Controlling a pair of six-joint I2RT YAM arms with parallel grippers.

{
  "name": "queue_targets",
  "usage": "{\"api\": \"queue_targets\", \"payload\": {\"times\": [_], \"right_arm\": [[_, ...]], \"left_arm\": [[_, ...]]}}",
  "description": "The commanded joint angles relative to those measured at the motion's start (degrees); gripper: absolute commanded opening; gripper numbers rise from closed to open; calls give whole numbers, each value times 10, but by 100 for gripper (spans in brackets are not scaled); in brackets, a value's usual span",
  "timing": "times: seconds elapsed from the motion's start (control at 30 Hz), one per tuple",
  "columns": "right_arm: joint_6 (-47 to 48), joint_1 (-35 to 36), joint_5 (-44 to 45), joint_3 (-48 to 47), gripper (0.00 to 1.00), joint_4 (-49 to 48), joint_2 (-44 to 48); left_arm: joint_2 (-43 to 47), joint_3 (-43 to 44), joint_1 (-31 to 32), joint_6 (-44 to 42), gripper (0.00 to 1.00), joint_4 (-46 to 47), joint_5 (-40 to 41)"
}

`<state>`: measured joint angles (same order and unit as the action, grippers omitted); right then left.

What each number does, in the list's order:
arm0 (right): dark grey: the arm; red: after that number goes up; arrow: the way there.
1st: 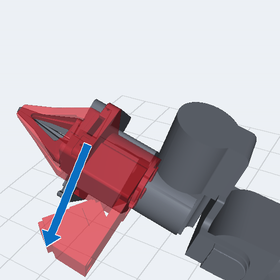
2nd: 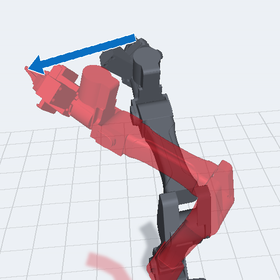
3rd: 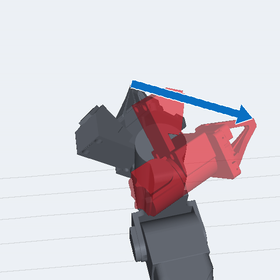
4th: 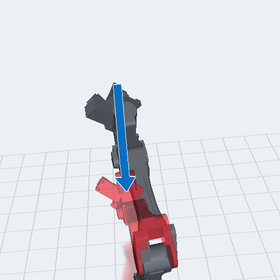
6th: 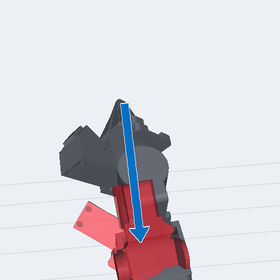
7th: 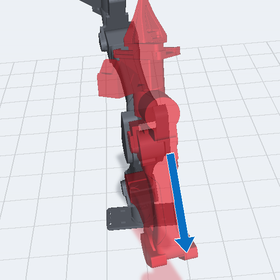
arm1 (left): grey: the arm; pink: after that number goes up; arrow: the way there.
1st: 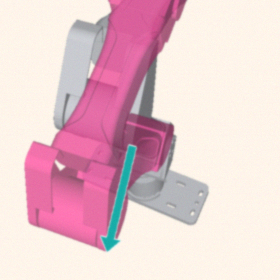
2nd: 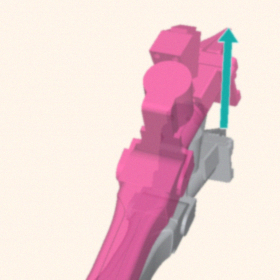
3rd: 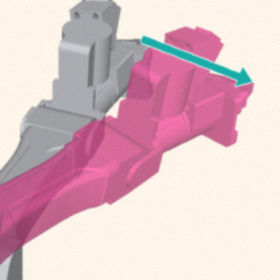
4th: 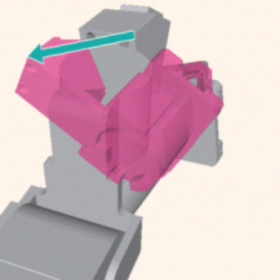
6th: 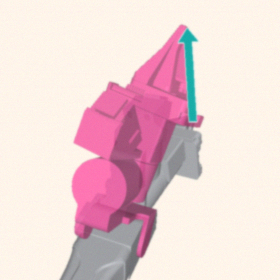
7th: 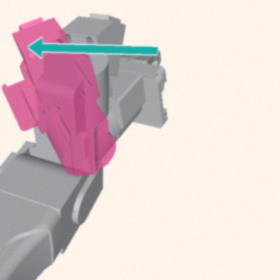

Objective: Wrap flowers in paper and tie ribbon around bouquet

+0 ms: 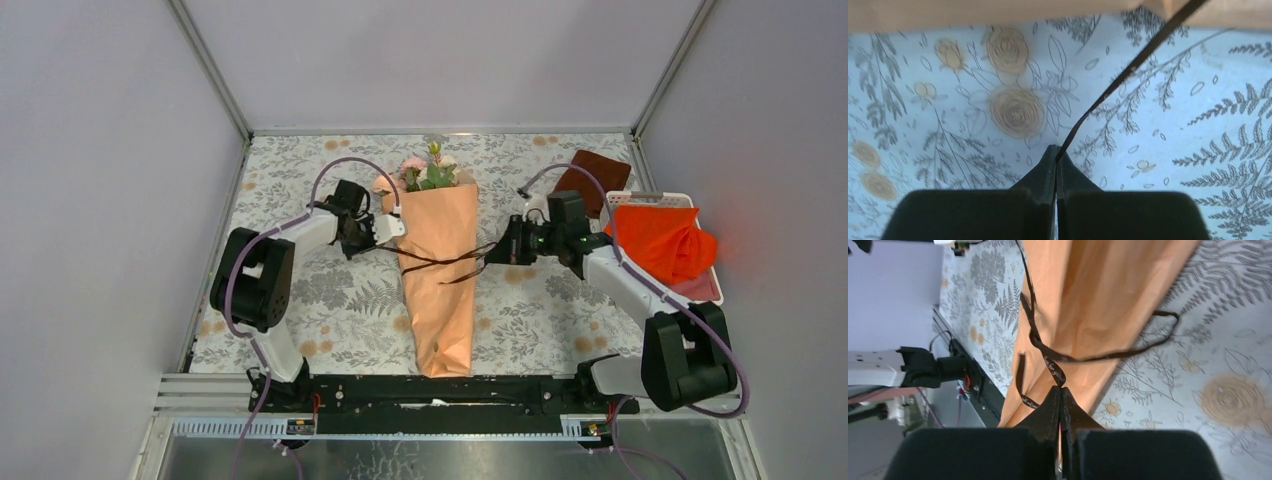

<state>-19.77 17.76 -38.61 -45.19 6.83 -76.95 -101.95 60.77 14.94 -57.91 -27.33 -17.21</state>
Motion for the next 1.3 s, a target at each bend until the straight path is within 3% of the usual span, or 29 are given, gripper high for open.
{"api": "queue_targets", "payload": {"times": [0.0, 0.13, 0.37, 0.6, 0.77, 0.87, 0.97, 1.1, 1.27], "right_arm": [[-56, -76, -104, 40, 0, -22, 43], [-91, -145, -36, 70, 0, -27, 62], [-178, -284, 36, 175, 0, -137, 71], [-194, -365, 95, 250, 0, -191, 64], [-176, -376, 88, 252, 0, -194, 53], [-116, -348, 27, 211, 0, -170, 33], [-25, -228, 99, 152, 3, -89, 58], [49, -98, 183, 123, 28, -84, 91], [201, -41, 152, 108, 51, -101, 87]], "left_arm": [[29, -42, -14, 21, 0, 11, 67], [40, -61, -48, 45, 0, -22, 92], [56, -84, -155, 66, 0, -50, 97], [73, -67, -265, 76, 0, -45, 97], [66, -34, -297, 87, 0, -42, 114], [85, -31, -292, 60, 0, -84, 32], [99, -27, -282, 51, 0, -109, -21], [96, -17, -266, 65, 0, -117, -36], [97, -19, -243, 68, 0, -118, -24]]}}
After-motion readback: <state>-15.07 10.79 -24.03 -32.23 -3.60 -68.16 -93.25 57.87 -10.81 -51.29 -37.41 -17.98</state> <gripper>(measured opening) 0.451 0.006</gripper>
